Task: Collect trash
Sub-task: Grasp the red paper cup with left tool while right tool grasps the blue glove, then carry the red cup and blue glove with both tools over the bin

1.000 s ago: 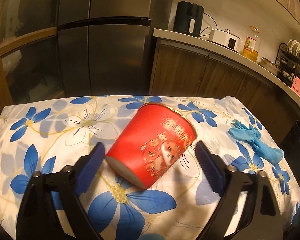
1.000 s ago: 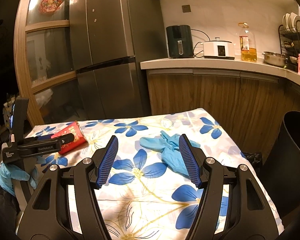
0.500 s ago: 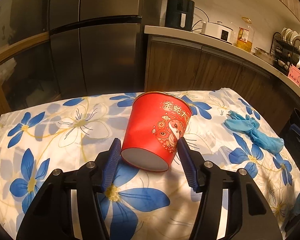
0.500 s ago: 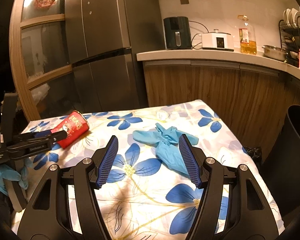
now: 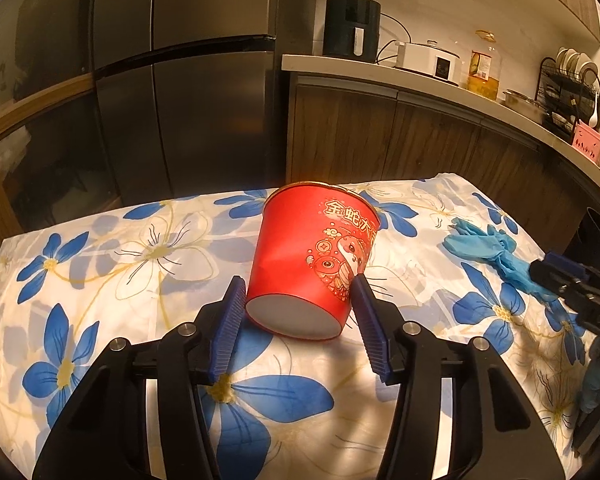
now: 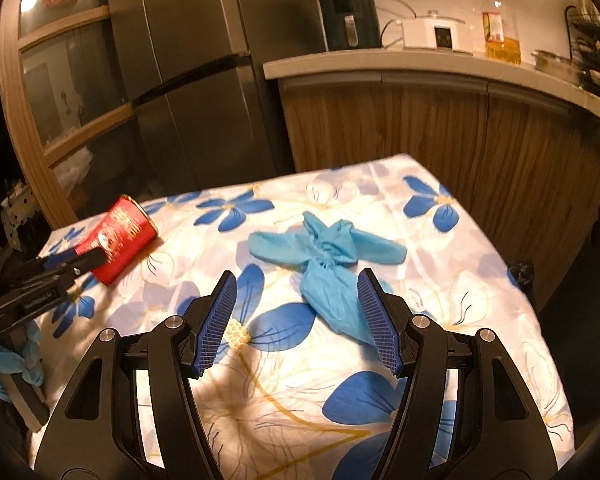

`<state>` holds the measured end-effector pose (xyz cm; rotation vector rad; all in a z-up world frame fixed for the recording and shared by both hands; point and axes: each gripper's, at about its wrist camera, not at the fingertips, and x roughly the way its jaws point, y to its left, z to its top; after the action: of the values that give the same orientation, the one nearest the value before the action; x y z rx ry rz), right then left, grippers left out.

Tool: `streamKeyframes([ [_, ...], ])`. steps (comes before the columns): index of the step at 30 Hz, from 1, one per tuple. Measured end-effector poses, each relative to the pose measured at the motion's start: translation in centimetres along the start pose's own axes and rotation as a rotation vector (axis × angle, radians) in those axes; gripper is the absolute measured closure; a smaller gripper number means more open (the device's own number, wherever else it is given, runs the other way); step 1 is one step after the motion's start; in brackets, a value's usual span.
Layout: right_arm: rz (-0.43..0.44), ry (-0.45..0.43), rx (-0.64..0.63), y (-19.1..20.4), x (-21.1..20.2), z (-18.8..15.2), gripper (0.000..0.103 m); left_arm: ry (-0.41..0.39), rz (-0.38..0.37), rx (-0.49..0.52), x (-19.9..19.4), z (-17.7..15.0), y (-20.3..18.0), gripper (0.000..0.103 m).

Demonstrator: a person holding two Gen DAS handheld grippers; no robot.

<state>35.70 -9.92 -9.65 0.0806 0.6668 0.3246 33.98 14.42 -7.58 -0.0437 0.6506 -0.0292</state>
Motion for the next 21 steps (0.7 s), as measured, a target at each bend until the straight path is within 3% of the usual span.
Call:
streamKeyframes([
  [5, -0.003, 0.059, 0.017, -0.4, 1.3, -0.2, 0.049, -0.015, -0.002, 0.003, -0.6, 0.0, -0.2, 0.05],
  [16, -0.007, 0.118, 0.053, -1.5, 2.4, -0.6, 0.099, -0.042, 0.003, 0.012, -2.1, -0.4, -1.2, 0.05],
  [21, 0.019, 0.077, 0.073, -1.8, 1.1, -0.4, 0.103, -0.054, 0.01, 0.007, -3.2, -0.8, -1.6, 0.05],
])
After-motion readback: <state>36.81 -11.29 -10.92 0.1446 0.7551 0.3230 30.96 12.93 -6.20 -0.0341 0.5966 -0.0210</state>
